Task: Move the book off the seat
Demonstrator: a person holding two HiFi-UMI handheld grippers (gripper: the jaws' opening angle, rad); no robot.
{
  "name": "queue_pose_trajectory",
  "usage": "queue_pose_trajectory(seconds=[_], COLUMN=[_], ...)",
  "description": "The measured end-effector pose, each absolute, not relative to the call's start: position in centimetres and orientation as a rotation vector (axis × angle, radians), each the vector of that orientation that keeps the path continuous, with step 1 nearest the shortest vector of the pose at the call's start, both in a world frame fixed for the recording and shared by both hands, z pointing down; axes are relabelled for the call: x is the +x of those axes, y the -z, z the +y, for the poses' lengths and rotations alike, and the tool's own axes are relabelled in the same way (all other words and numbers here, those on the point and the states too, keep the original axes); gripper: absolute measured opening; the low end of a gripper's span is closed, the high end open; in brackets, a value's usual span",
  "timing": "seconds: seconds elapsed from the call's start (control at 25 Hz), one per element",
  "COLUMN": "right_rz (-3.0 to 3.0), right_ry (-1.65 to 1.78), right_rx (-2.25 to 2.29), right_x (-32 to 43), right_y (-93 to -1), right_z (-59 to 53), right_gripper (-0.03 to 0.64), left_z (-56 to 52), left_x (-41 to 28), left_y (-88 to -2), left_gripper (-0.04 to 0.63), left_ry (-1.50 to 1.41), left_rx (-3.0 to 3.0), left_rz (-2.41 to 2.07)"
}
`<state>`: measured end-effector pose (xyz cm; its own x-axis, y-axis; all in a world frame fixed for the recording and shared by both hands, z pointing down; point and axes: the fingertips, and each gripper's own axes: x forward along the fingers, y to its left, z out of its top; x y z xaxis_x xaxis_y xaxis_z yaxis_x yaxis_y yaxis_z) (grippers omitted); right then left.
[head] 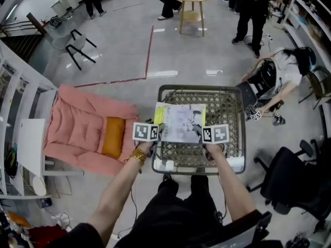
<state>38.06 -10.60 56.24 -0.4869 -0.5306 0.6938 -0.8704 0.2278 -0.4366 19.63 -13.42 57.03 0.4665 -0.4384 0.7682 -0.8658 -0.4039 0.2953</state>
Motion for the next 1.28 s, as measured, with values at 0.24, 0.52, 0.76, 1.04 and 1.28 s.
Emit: queue_pose_trajectory(seconds=[0.24, 0.52, 0.76, 1.04, 1.28], right_rz=[-2.097, -2.079, -2.068, -2.062, -2.062], right_ry=[-1.177, -1.191, -1.202, -1.204, -1.204], right_rx=[1.31, 1.335, 1.338, 1.328, 1.31], right_x=[42.2, 46.9, 50.1, 52.7, 54.7], right_y=[-56.7, -57.3, -58.0, -59.0, -60.2], right_z=[-10.6, -10.7, -11.2, -12.5, -14.2], right_gripper=[0.129, 0.129, 0.129, 0.129, 0.13], left_z=[-14.1, -14.5, -15.1, -16.2, -17.7], left_x=[23.8, 28.6, 31.8, 34.3, 36.3], left_y=[-57.3, -58.0, -58.7, -59.7, -60.8], left_gripper=[0.167, 0.167, 0.167, 0.167, 0.167], left_ry=[-0.811, -0.827, -0.836, -0.833, -0.831], left_rx=[2.033, 2.037, 2.032, 2.022, 2.011], left_rz=[-1.063, -1.038, -1.027, -1.034, -1.05])
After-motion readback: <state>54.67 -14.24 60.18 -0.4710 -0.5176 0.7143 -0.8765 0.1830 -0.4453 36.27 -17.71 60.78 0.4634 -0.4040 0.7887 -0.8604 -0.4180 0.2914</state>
